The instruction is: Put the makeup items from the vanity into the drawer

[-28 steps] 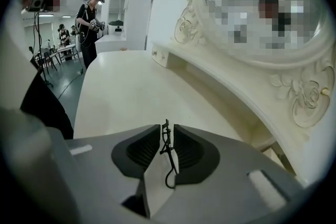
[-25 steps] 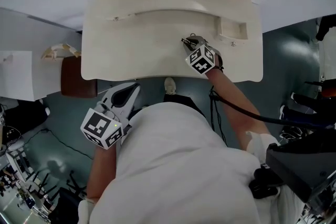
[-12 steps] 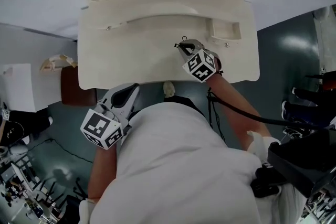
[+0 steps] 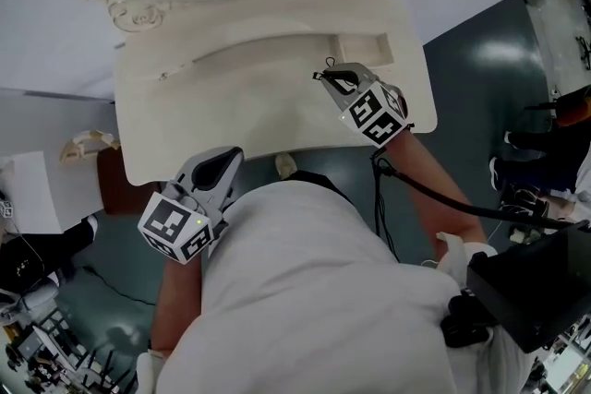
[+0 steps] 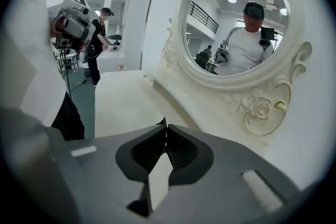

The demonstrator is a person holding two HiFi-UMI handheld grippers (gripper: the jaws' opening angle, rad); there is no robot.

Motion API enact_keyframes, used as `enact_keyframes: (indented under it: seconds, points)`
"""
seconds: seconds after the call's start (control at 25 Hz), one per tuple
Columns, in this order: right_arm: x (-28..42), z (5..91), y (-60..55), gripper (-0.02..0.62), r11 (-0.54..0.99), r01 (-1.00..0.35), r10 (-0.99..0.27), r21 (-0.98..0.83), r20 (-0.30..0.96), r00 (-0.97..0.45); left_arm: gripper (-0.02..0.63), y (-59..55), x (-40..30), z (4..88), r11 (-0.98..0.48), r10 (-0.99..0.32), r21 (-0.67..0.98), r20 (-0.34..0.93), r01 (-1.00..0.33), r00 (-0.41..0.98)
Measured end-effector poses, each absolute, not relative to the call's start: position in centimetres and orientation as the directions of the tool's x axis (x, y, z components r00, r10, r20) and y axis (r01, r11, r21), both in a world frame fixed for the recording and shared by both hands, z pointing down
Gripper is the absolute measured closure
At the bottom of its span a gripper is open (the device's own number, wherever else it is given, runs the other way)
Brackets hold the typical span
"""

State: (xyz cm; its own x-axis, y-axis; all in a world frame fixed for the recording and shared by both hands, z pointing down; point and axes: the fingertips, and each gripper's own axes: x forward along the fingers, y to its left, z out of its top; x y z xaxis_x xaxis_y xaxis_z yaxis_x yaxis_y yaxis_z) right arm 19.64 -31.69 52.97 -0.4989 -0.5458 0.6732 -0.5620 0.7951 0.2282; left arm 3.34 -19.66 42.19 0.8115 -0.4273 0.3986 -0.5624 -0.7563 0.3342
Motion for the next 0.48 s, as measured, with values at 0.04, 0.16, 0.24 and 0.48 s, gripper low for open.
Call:
enact_keyframes:
  seconds: [0.04, 0.16, 0.24, 0.48]
  points:
    - [20.8, 52.9, -32.0, 0.581, 0.79, -0.566, -0.551, 0.235, 0.679, -0.486, 0.607, -19.8, 3.6, 42.2, -0.759, -0.424, 0.334, 0.397, -0.558, 0.814]
    - [24.1, 53.2, -33.0, 0.581, 0.779, -0.576, -0.557, 0.249, 0.697, -0.452, 0.607, -20.0, 4.1, 42.2, -0.764, -0.419, 0.333, 0.396, -0.553, 0.817]
    - [26.2, 53.6, -33.8, 0.582, 0.771, -0.586, -0.559, 0.249, 0.707, -0.434, 0.607, -20.1, 4.2, 42.2, -0.764, -0.416, 0.334, 0.399, -0.552, 0.817]
    - [30.1, 55.5, -36.3, 0.582, 0.781, -0.574, -0.531, 0.247, 0.747, -0.4, 0.607, -20.4, 4.1, 42.3, -0.754, -0.419, 0.334, 0.419, -0.566, 0.806]
